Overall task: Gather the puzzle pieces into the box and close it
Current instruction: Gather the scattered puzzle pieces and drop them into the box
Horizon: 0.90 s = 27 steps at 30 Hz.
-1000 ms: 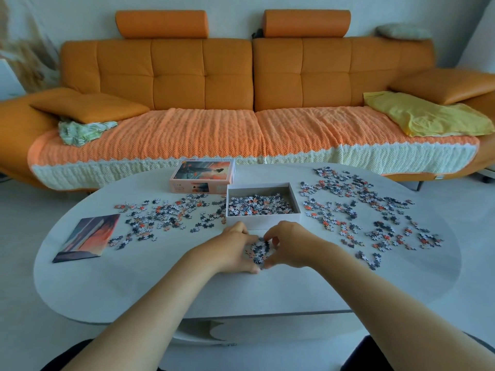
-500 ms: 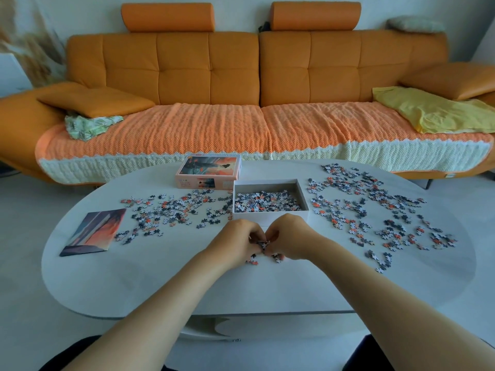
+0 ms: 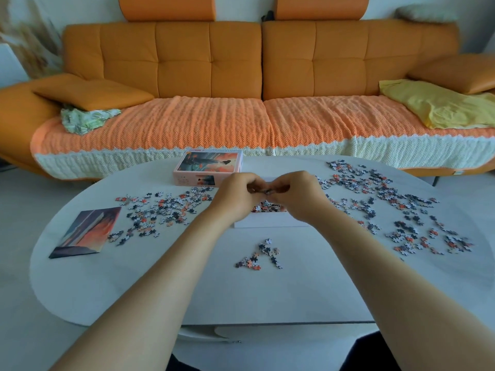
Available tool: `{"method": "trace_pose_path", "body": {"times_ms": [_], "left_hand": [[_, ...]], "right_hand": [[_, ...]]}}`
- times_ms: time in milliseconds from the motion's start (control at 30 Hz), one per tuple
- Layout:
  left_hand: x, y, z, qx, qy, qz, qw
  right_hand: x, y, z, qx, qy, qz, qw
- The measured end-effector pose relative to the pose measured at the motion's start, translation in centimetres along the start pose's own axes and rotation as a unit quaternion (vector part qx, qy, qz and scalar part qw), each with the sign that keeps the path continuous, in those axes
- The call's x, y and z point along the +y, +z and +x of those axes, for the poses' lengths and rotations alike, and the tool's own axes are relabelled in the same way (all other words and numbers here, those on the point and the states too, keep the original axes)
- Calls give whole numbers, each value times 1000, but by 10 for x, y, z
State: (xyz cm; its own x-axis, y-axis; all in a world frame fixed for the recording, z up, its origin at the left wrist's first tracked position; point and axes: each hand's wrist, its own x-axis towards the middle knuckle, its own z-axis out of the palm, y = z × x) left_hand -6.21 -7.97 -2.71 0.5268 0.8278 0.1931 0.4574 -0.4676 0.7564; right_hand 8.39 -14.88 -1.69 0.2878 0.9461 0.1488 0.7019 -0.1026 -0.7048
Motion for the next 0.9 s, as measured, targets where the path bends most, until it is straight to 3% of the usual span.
{"method": "trace_pose_path", "body": {"times_ms": [67,200,367,600,733,800,900], "left_hand": [[-5,4,7,-18,3,14,1000],[-16,8,11,-86,30,108,990],[-25,0,7,-85,87,228,966],[-26,-12,-15,-43,149,189,970],[-25,-18,-31,-28,167,195,966],[-22,-21,-40,-62,141,193,969],[-20,-23,-55,-196,60,213,955]], "right_hand": [[5,5,8,11,-10,-25,1000],[16,9,17,-52,-6,-116,992],[18,5,16,-54,-20,-135,989],[11,4,-3,-67,-135,-130,980],[1,1,-18,-118,-128,-153,973],[-1,0,-28,-186,-106,-181,960],[3,5,-41,-263,-86,-253,927]]}}
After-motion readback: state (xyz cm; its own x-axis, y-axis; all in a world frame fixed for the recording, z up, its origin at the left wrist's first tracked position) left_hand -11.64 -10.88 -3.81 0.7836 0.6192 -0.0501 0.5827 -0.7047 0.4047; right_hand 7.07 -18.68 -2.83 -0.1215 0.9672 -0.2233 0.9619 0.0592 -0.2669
